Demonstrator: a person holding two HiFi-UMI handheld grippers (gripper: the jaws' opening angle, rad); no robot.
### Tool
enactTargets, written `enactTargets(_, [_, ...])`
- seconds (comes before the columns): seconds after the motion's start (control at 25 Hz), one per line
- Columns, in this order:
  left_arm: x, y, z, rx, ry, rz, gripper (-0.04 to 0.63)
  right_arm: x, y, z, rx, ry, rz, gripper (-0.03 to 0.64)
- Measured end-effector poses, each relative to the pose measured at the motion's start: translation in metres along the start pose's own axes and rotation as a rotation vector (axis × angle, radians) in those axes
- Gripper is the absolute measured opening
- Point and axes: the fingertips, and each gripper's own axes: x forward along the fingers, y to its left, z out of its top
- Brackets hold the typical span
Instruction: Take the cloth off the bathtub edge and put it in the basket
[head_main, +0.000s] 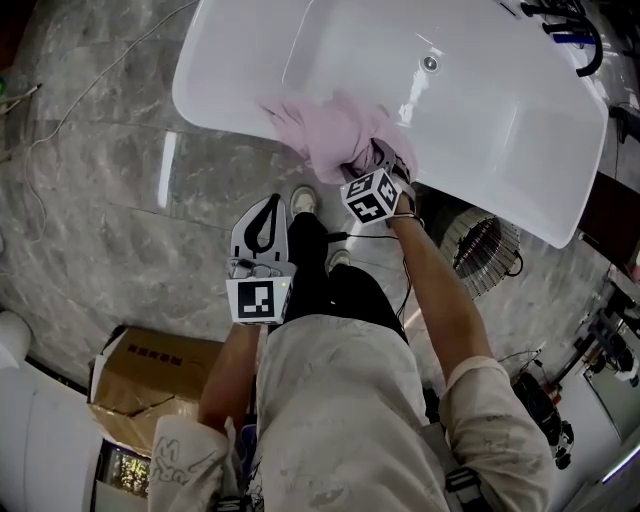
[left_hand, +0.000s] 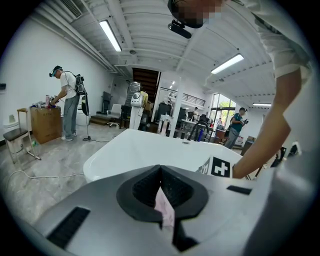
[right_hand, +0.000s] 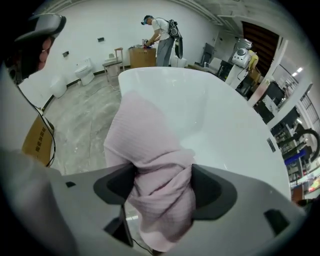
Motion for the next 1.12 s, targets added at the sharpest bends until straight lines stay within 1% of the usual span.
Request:
enactTargets(0.2, [0.001,0.001,0.000,-0.001,-0.008,-0.001,0.002,0.013,0.003,-0.001,-0.042,0.072,0.070,0.310])
enactTargets(0.32, [0.000,-0.001,0.002,0.002,-0.009,-0.006,0.002,0.013,0.003,-0.002,-0.077,0.089,0.089,0.310])
enactTargets(0.4, [-0.002,-0.001,0.006,0.007,-0.014,-0.008,0.002,0.012,0.004,-0.001,-0.097,0.089,0.078,0.308])
enactTargets(0.6, [-0.003,-0.003,0.003,0.010,-0.006,-0.016,0.002,0.000,0.005,0.003,-0.212,0.029,0.003,0.225])
enactTargets(0.76, [-0.003,-0.009,0.007,0.023,-0.020,-0.033,0.002,-0.012,0.005,0.005,-0.200,-0.008,-0.039,0.190])
enactTargets(0.8, [-0.004,-0.010,0.009,0.027,-0.025,-0.034,0.002,-0.016,0.005,0.006,-0.193,-0.023,-0.051,0.179])
enactTargets(0.84, [-0.004,-0.011,0.012,0.030,-0.031,-0.033,0.002,-0.021,0.006,0.007,-0.178,-0.043,-0.062,0.154])
enactTargets(0.88, [-0.004,-0.011,0.016,0.032,-0.036,-0.031,0.002,-0.026,0.007,0.008,-0.149,-0.060,-0.072,0.062])
enactTargets(0.92, [-0.005,-0.011,0.021,0.030,-0.039,-0.031,0.002,-0.029,0.007,0.007,-0.104,-0.068,-0.081,0.034])
enactTargets(1.04, [-0.005,-0.013,0.029,0.034,-0.043,-0.041,0.002,-0.032,0.003,0.003,0.070,-0.055,-0.077,0.029])
enactTargets(1.12, [-0.006,-0.011,0.032,0.045,-0.047,-0.042,0.002,-0.035,0.001,0.006,0.161,-0.055,-0.070,0.029])
